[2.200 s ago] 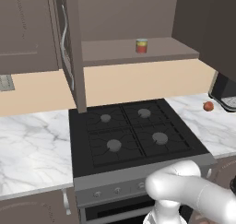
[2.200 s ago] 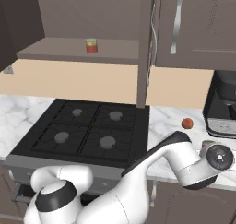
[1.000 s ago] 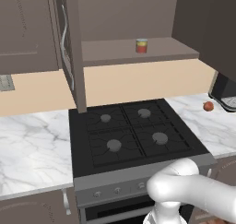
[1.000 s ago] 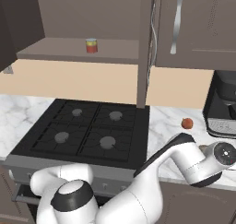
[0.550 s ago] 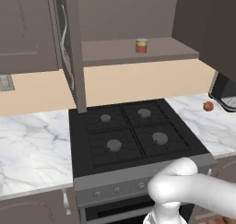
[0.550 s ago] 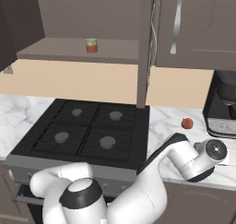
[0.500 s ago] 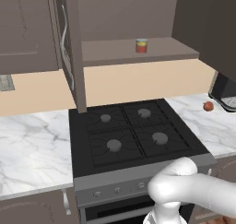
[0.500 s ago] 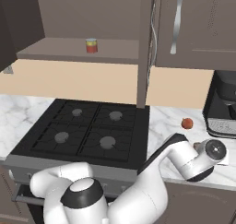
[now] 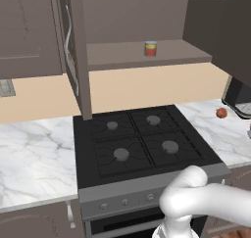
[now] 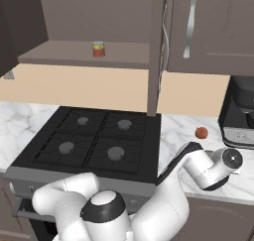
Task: Restock the canned food cabinet by taking the new fresh canned food from the counter and placing it in the cabinet. Then, take the old canned food from the cabinet and place it on the counter.
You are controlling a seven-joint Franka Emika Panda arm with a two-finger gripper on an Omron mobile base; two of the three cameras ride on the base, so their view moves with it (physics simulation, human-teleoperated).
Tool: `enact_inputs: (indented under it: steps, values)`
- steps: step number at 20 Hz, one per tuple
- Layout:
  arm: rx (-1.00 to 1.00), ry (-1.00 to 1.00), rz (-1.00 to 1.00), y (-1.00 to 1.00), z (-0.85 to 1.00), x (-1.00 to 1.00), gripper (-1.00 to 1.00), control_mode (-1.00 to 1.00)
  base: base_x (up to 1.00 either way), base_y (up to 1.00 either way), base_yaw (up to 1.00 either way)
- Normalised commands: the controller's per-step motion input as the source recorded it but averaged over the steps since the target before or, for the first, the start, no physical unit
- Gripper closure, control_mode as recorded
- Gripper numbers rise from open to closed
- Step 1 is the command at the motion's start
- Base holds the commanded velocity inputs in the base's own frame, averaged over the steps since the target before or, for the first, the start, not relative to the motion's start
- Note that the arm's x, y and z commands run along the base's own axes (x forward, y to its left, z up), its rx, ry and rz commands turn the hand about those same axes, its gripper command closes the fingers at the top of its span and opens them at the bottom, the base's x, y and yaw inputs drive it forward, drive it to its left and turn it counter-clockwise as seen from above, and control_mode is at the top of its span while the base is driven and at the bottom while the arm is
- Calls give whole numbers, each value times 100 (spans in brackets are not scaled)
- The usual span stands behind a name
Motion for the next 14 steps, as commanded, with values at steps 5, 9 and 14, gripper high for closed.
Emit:
enact_inputs:
  steps: [5,9,14]
  values:
    - [1,0,13,0,-33,34,100,-100,0,0,0]
    - [0,-9,12,0,-44,24,100,-100,0,0,0]
    - [0,-10,10,0,-36,33,100,-100,0,0,0]
